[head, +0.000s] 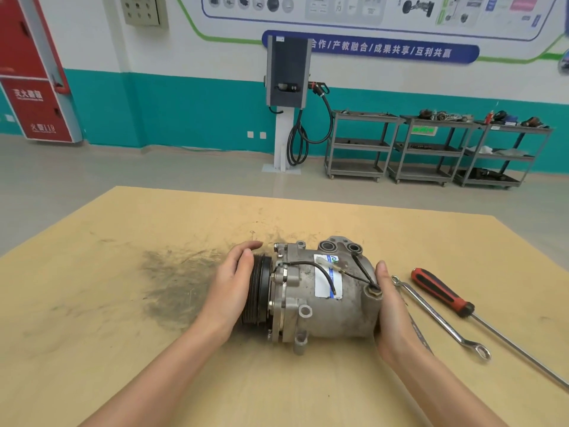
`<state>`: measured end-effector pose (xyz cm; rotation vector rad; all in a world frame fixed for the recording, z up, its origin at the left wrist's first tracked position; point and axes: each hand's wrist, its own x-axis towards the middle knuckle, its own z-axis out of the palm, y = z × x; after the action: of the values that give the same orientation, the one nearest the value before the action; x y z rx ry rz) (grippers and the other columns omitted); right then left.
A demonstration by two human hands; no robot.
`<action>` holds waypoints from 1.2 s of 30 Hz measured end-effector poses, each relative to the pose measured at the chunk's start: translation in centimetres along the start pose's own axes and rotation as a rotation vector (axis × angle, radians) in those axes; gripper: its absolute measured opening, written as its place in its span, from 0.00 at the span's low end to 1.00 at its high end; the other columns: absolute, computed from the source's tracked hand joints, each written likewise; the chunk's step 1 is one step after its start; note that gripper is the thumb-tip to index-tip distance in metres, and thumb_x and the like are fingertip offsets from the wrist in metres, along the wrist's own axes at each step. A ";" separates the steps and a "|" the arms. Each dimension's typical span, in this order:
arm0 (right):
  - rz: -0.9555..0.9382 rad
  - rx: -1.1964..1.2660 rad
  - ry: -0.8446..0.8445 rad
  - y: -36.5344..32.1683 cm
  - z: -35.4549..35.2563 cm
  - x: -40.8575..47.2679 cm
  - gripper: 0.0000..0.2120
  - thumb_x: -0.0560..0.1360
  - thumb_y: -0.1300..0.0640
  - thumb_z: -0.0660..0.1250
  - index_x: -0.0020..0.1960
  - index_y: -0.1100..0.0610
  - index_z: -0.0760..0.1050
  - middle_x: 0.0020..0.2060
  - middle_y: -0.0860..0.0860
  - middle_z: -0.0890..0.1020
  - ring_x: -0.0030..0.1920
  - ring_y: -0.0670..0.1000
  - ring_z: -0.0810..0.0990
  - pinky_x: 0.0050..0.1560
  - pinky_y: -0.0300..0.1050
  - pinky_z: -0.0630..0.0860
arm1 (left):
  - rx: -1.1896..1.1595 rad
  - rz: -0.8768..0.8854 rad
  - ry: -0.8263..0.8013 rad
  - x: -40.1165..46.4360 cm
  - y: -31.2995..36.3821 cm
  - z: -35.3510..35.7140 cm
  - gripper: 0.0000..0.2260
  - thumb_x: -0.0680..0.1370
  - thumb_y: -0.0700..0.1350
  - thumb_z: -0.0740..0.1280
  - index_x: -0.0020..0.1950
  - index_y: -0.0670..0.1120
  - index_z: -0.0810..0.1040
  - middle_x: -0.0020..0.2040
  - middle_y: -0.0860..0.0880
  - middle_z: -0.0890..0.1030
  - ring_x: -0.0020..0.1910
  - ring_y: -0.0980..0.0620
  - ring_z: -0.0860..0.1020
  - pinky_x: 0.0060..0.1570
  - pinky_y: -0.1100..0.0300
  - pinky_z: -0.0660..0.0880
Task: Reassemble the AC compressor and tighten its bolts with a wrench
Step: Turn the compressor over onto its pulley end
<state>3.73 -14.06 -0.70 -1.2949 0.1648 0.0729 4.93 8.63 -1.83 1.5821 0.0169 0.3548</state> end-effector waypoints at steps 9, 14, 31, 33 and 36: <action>-0.183 -0.119 0.024 -1.4 2.6 0.6 0.17 0.82 0.45 0.56 0.64 0.48 0.77 0.57 0.48 0.83 0.59 0.51 0.81 0.64 0.55 0.74 | -0.006 0.029 0.136 -0.1 -0.4 -1.0 0.17 0.84 0.38 0.54 0.52 0.51 0.81 0.52 0.56 0.83 0.58 0.57 0.78 0.58 0.63 0.71; -0.138 -0.110 0.012 -1.7 3.3 1.0 0.16 0.82 0.48 0.57 0.65 0.45 0.76 0.60 0.46 0.82 0.61 0.51 0.80 0.67 0.58 0.72 | 0.014 0.057 0.144 -0.4 -0.5 -1.5 0.17 0.83 0.38 0.54 0.51 0.51 0.81 0.53 0.56 0.83 0.58 0.59 0.77 0.60 0.64 0.70; -0.461 -0.281 0.097 -5.7 1.7 -1.8 0.20 0.82 0.54 0.60 0.72 0.43 0.67 0.68 0.48 0.76 0.67 0.50 0.75 0.67 0.57 0.72 | -0.346 -0.002 0.146 -3.0 -1.6 2.5 0.16 0.78 0.51 0.55 0.52 0.57 0.82 0.56 0.53 0.83 0.60 0.48 0.78 0.65 0.36 0.70; -0.500 -0.342 0.139 -6.6 1.0 -2.3 0.22 0.81 0.54 0.61 0.74 0.44 0.65 0.63 0.44 0.79 0.59 0.46 0.80 0.57 0.48 0.79 | -0.346 -0.024 0.103 -3.3 -1.7 3.7 0.16 0.78 0.52 0.55 0.53 0.59 0.82 0.56 0.55 0.83 0.60 0.51 0.79 0.65 0.39 0.71; -0.520 -0.461 0.187 -8.2 0.1 -2.6 0.25 0.81 0.53 0.62 0.76 0.43 0.60 0.36 0.38 0.84 0.36 0.43 0.81 0.34 0.37 0.79 | -0.339 -0.073 0.038 -3.7 -2.1 5.3 0.15 0.79 0.51 0.55 0.53 0.61 0.81 0.57 0.56 0.83 0.61 0.54 0.78 0.68 0.44 0.70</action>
<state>2.34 -16.08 7.57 -1.7676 -0.0381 -0.4806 3.09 2.75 -4.62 1.2361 0.0414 0.3120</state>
